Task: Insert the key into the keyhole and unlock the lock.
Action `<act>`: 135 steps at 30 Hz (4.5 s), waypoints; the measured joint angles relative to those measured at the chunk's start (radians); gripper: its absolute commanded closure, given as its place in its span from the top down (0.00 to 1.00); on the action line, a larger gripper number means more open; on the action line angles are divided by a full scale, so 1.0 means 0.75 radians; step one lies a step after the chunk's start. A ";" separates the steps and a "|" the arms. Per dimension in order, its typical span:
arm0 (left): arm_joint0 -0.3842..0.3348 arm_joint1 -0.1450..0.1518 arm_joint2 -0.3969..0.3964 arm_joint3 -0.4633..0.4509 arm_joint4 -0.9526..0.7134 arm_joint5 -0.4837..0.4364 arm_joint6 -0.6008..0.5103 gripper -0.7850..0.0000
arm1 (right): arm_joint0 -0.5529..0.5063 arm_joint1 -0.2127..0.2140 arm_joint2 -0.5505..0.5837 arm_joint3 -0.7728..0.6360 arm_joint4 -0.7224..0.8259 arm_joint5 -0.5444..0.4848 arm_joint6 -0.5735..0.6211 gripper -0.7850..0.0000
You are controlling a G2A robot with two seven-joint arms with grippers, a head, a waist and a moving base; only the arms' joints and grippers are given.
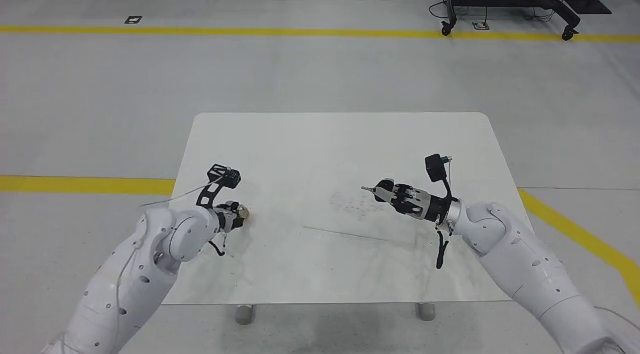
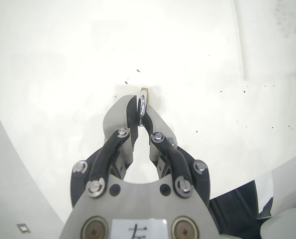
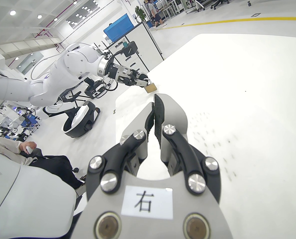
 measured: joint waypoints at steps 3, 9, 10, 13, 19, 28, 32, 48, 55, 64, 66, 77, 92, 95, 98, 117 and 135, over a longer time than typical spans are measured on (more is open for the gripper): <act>-0.012 -0.006 0.013 0.013 0.005 -0.001 -0.006 0.00 | 0.000 0.000 0.000 0.000 0.000 0.000 0.000 0.00; -0.028 -0.015 0.027 0.029 0.017 -0.002 -0.029 0.00 | 0.000 0.000 0.000 0.000 0.000 0.000 0.000 0.00; -0.029 -0.016 0.028 0.029 0.020 0.000 -0.032 0.00 | 0.000 0.000 0.000 0.000 0.000 0.000 0.000 0.00; -0.027 -0.018 0.027 0.023 0.028 0.004 -0.038 0.00 | 0.000 0.000 0.000 0.000 0.000 0.000 0.000 0.00; -0.020 -0.021 0.015 0.005 0.042 0.012 -0.042 0.00 | 0.000 0.000 0.000 0.000 0.000 0.000 0.000 0.00; -0.022 -0.029 0.011 0.007 0.047 0.011 -0.045 0.02 | 0.000 0.000 0.000 0.000 0.000 0.000 0.000 0.00; -0.025 -0.033 0.016 0.019 0.046 0.007 -0.048 0.14 | 0.000 0.000 0.000 0.000 0.000 0.000 0.000 0.00; -0.017 -0.045 0.005 0.016 0.064 0.001 -0.046 0.23 | 0.000 0.000 0.000 0.000 0.000 0.000 0.000 0.00; -0.033 -0.053 0.014 0.015 0.080 -0.001 -0.050 0.00 | 0.000 0.000 0.000 0.000 0.000 0.000 0.000 0.00; -0.065 -0.066 0.029 0.038 0.097 -0.007 -0.049 0.00 | 0.000 0.000 0.000 0.000 0.000 0.000 0.000 0.00; -0.061 -0.068 0.021 0.036 0.095 0.000 -0.021 0.00 | 0.000 0.000 0.000 0.000 0.000 0.000 0.000 0.00; 0.030 -0.083 -0.136 0.052 -0.292 -0.250 0.544 0.00 | 0.000 0.000 0.000 0.000 0.000 0.000 0.000 0.00; -0.019 -0.119 -0.066 0.193 -0.666 -0.616 0.652 0.00 | -0.010 -0.021 -0.022 -0.033 0.034 0.056 -0.052 0.00; -0.084 -0.145 -0.014 0.335 -0.958 -0.763 0.588 0.00 | 0.015 -0.054 -0.071 -0.025 0.101 0.020 -0.102 0.00; -0.141 -0.165 0.039 0.450 -1.167 -0.883 0.495 0.00 | 0.055 -0.094 -0.136 -0.019 0.178 -0.002 -0.147 0.00; -0.300 -0.215 0.168 0.749 -1.490 -1.204 0.186 0.00 | 0.342 -0.344 -0.388 0.326 0.258 0.000 -0.282 0.00; -0.349 -0.233 0.173 0.866 -1.600 -1.192 0.152 0.00 | 0.363 -0.388 -0.407 0.280 0.428 0.000 0.087 0.00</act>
